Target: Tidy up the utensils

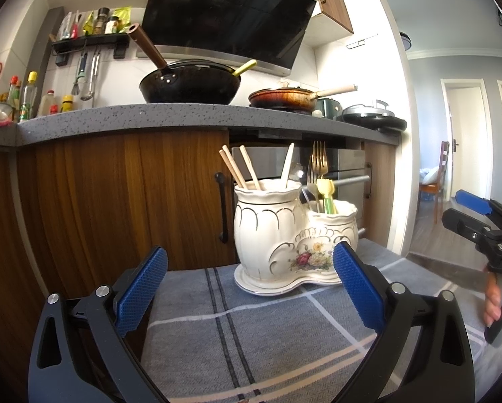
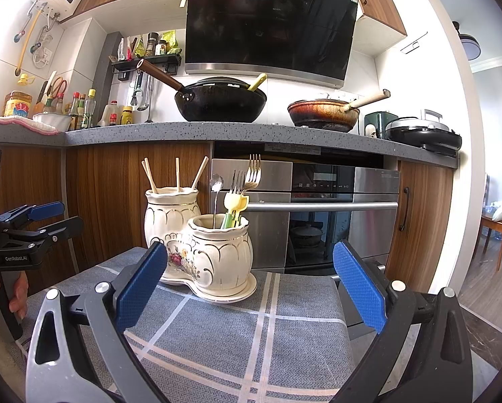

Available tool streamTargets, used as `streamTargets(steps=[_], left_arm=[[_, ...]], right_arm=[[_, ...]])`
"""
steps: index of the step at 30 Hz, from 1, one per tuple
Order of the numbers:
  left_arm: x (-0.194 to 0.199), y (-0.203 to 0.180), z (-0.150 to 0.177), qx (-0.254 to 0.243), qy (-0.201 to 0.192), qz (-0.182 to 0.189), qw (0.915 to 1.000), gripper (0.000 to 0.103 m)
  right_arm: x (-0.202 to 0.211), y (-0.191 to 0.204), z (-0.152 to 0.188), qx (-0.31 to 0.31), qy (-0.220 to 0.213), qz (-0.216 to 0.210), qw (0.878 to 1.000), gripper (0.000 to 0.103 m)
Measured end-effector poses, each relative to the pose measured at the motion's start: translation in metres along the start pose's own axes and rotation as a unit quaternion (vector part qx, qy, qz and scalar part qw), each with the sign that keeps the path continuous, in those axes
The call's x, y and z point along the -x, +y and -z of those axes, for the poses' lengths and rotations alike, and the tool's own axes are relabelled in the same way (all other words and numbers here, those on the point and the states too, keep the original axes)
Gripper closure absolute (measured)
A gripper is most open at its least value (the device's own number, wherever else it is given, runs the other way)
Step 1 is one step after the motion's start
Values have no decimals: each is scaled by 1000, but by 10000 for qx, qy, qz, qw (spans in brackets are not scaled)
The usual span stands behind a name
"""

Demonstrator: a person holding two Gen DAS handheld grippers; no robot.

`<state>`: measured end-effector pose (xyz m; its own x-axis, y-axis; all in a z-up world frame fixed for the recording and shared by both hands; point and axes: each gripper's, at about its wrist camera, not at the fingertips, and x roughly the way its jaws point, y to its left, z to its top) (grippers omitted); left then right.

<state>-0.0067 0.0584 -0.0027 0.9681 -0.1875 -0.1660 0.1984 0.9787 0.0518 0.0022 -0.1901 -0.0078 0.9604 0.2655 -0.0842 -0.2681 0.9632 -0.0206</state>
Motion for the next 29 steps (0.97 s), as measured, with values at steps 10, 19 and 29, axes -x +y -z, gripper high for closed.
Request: streamTargets(steps=[10, 19, 29], left_arm=[[0, 0, 1, 0, -13, -6, 10000, 5], [0, 0, 2, -18, -72, -2, 10000, 5], [-2, 2, 3, 26, -4, -92, 10000, 5]], right_arm=[[0, 0, 0, 0, -3, 0, 10000, 5], [1, 0, 0, 3, -12, 2, 10000, 5], [1, 0, 0, 0, -6, 2, 10000, 5]])
